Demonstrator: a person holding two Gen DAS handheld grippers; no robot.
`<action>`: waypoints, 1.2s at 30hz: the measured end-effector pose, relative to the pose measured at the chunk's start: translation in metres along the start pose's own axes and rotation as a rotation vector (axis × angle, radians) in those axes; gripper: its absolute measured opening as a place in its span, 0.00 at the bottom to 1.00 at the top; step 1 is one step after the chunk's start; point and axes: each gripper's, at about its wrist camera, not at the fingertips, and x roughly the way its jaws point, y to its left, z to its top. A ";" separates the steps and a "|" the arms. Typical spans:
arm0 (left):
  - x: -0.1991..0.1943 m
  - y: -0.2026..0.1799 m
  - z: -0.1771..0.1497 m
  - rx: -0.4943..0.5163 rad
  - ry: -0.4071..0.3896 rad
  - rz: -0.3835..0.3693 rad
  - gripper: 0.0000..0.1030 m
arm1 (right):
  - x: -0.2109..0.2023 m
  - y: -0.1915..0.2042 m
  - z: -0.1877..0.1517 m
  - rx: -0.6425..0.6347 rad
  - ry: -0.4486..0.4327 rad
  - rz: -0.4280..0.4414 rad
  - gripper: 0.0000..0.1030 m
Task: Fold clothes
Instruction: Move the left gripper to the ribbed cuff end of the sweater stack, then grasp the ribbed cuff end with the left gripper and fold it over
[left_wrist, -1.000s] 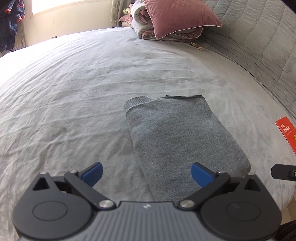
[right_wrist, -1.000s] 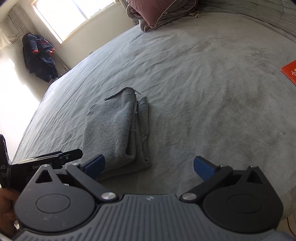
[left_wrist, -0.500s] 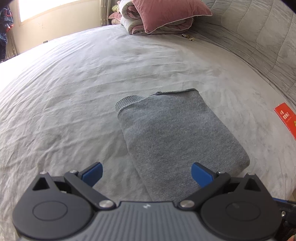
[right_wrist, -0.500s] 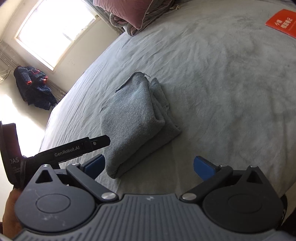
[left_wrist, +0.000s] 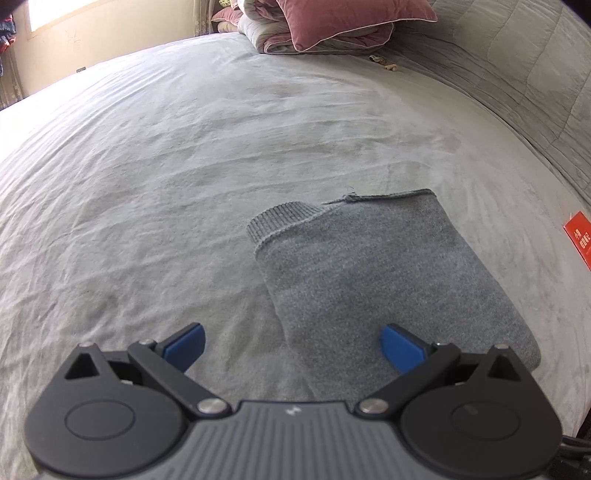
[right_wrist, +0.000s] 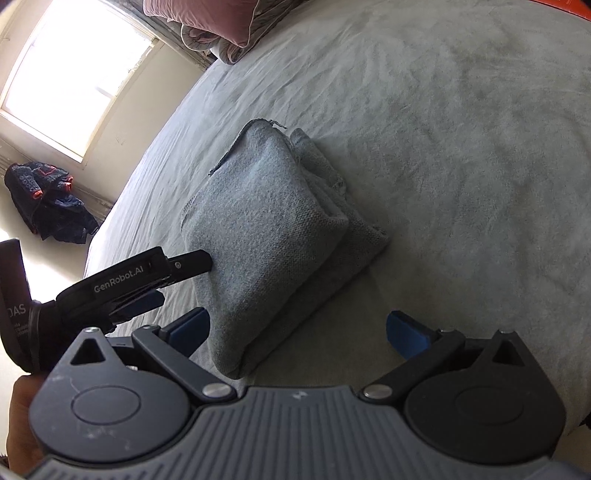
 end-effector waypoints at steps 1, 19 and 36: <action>0.004 0.003 0.003 -0.010 0.002 -0.026 0.99 | 0.002 0.000 0.001 0.001 -0.011 0.001 1.00; 0.065 0.063 0.021 -0.450 -0.094 -0.458 0.75 | 0.017 -0.009 0.003 0.067 -0.249 0.062 1.00; 0.054 0.033 0.035 -0.613 -0.082 -0.514 0.19 | -0.006 -0.021 0.028 0.157 -0.264 0.110 0.45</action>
